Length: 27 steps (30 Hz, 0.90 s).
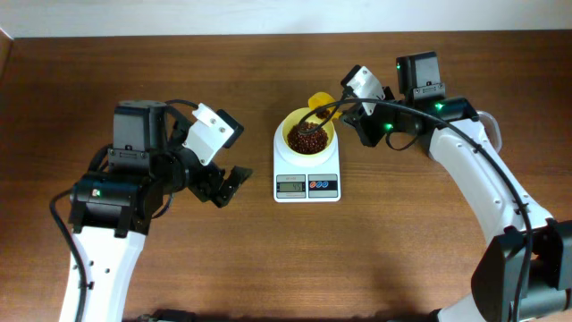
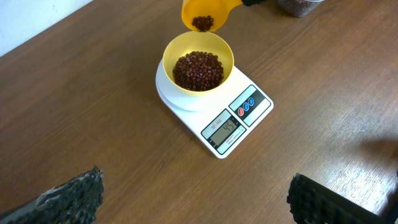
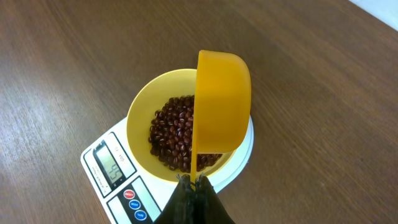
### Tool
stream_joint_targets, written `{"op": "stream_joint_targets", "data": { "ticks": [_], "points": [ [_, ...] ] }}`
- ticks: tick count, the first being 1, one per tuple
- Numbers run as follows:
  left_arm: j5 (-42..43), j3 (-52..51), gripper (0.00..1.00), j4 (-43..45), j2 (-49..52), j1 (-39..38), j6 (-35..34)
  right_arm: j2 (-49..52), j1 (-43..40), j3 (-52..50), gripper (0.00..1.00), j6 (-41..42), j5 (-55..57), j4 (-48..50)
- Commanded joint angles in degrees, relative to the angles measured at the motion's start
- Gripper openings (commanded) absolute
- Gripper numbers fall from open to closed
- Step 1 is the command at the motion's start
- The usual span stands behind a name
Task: Scoop item into bowl and weigh 50g on scale
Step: 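Tilt the scoop to pour a small amount of beans into the bowl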
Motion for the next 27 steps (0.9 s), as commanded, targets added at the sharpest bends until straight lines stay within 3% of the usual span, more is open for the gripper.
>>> {"op": "stream_joint_targets", "data": {
  "ticks": [1, 17, 27],
  "points": [
    [-0.2, 1.0, 0.98, 0.1, -0.2, 0.2, 0.7, -1.2, 0.7, 0.2, 0.04, 0.2, 1.6, -0.5],
    [-0.2, 1.0, 0.99, 0.1, -0.2, 0.2, 0.7, -1.4, 1.5, 0.2, 0.04, 0.3, -5.6, -2.7],
    [-0.2, 1.0, 0.99, 0.1, -0.2, 0.2, 0.7, -1.4, 1.5, 0.2, 0.04, 5.3, -6.3, -2.6]
  ]
}}
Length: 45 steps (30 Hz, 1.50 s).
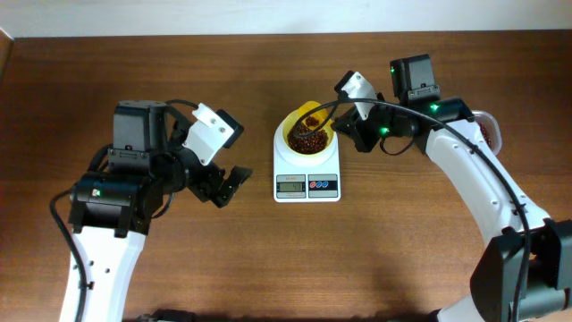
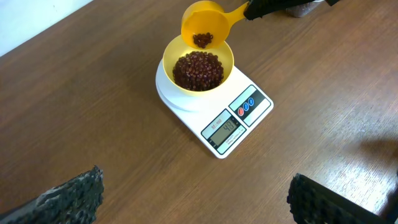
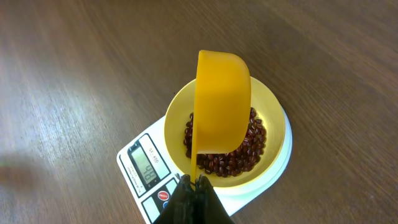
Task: Scoop item into bowl and weigh 50g on scale
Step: 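Tilt the scoop to pour a small amount of beans into the bowl, then hold the tilted yellow scoop over the bowl, trickling beans in with right gripper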
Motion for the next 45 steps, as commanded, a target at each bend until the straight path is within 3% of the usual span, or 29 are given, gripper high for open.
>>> {"op": "stream_joint_targets", "data": {
  "ticks": [1, 9, 14, 17, 21, 24, 28, 37, 41, 45],
  "points": [
    [-0.2, 1.0, 0.99, 0.1, -0.2, 0.2, 0.7, -1.4, 0.2, 0.2, 0.04, 4.0, -1.6, 0.0],
    [-0.2, 1.0, 0.99, 0.1, -0.2, 0.2, 0.7, -1.4, -4.8, 0.2, 0.04, 15.0, -12.4, 1.3],
    [-0.2, 1.0, 0.99, 0.1, -0.2, 0.2, 0.7, -1.4, -5.6, 0.2, 0.04, 9.8, -11.6, 1.1],
    [-0.2, 1.0, 0.99, 0.1, -0.2, 0.2, 0.7, -1.5, -3.3, 0.2, 0.04, 4.6, -2.7, 0.8],
    [-0.2, 1.0, 0.99, 0.1, -0.2, 0.2, 0.7, -3.0, -0.5, 0.2, 0.04, 4.1, -0.4, 1.2],
    [-0.2, 1.0, 0.99, 0.1, -0.2, 0.2, 0.7, -3.0, 1.8, 0.2, 0.04, 4.1, 14.5, 0.7],
    [-0.2, 1.0, 0.99, 0.1, -0.2, 0.2, 0.7, -4.6, 2.7, 0.3, 0.04, 4.1, 15.5, 2.0],
    [-0.2, 1.0, 0.99, 0.1, -0.2, 0.2, 0.7, -4.3, 2.6, 0.3, 0.04, 7.0, 4.2, 1.0],
    [-0.2, 1.0, 0.99, 0.1, -0.2, 0.2, 0.7, -4.3, 2.6, 0.3, 0.04, 12.4, 2.9, 1.0],
    [-0.2, 1.0, 0.98, 0.1, -0.2, 0.2, 0.7, -4.0, 2.6, 0.3, 0.04, 12.6, 2.4, 1.1]
  ]
}}
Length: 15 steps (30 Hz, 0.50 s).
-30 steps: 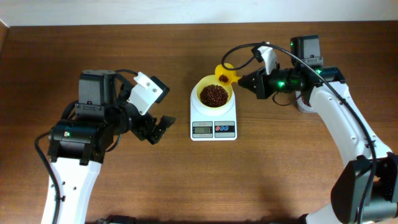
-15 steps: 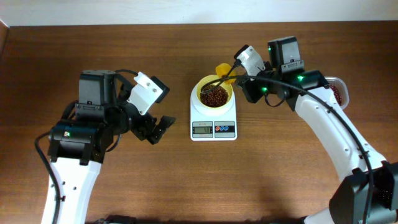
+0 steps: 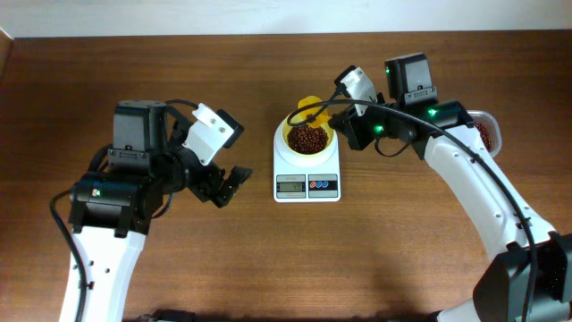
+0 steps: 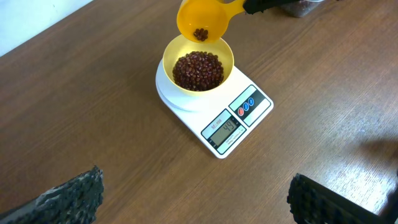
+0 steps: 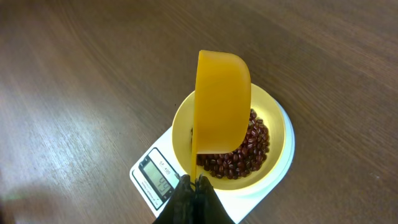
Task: Scoop item into bowl and weigh 50g on scale
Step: 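Hold the tilted yellow scoop over the bowl, trickling beans in with right gripper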
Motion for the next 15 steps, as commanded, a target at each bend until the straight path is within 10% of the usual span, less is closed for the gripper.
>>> {"op": "stream_joint_targets", "data": {
  "ticks": [1, 15],
  "points": [
    [-0.2, 1.0, 0.99, 0.1, -0.2, 0.2, 0.7, -1.2, 0.2, 0.3, 0.04, 1.2, -2.2, 0.1],
    [-0.2, 1.0, 0.99, 0.1, -0.2, 0.2, 0.7, -0.8, 0.4, 0.3, 0.04, -7.0, 3.2, -0.2]
  ]
}}
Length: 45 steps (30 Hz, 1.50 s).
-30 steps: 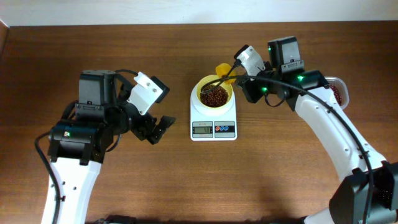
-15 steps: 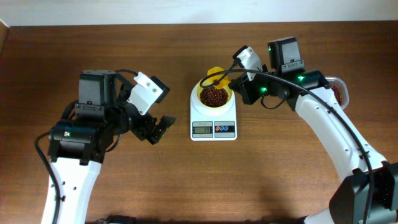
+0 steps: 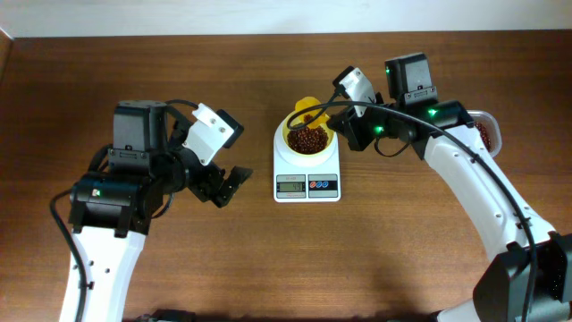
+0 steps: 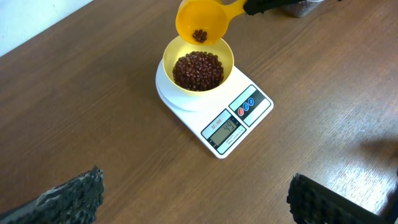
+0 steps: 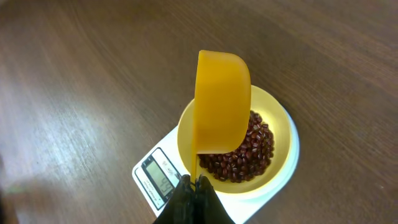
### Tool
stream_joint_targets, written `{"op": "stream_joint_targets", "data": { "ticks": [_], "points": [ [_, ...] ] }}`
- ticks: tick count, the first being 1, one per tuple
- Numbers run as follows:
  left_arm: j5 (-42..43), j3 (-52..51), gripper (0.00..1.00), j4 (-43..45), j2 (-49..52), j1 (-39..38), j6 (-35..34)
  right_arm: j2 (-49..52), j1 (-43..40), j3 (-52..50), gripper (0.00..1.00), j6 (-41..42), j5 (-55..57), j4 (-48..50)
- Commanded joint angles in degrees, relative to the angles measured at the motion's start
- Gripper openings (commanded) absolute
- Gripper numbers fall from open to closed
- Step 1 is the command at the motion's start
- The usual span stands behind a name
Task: Scoop item into bowl and weigh 50g on scale
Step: 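Hold the tilted yellow scoop over the bowl, trickling beans in with right gripper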
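Note:
A yellow bowl (image 4: 198, 65) of red beans sits on the white scale (image 4: 219, 106), whose display (image 4: 224, 130) reads about 49. My right gripper (image 5: 194, 182) is shut on the handle of an orange scoop (image 5: 222, 102), held tilted on its side over the bowl's far rim. A few beans lie in the scoop (image 4: 199, 22). Well to the left of the scale, my left gripper (image 3: 228, 186) stands open above bare table, nothing between its fingers (image 4: 68, 196).
A clear container of red beans (image 3: 487, 132) stands at the right, behind my right arm. The tabletop (image 3: 286, 259) is brown wood, with a pale wall along the far edge.
The scoop has shifted slightly over the bowl's far rim. The display still reads about 49. My left gripper has not moved.
The right gripper held the tilted scoop over the bowl with the display near 45. Then fewer beans lay in the scoop and the display read about 48, then 49. The scoop now holds only a few beans, and the left arm stayed still throughout.

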Motion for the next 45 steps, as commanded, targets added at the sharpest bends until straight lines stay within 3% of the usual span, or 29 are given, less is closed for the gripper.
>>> {"op": "stream_joint_targets", "data": {
  "ticks": [1, 18, 45],
  "points": [
    [-0.2, 1.0, 0.99, 0.1, -0.2, 0.2, 0.7, -0.5, 0.4, 0.3, 0.04, -4.6, 6.1, -0.2],
    [-0.2, 1.0, 0.99, 0.1, -0.2, 0.2, 0.7, 0.6, 1.3, 0.1, 0.04, -4.6, 9.2, 0.5],
    [-0.2, 1.0, 0.99, 0.1, -0.2, 0.2, 0.7, -0.1, 1.8, 0.3, 0.04, -4.2, 4.9, 2.3]
  ]
}}
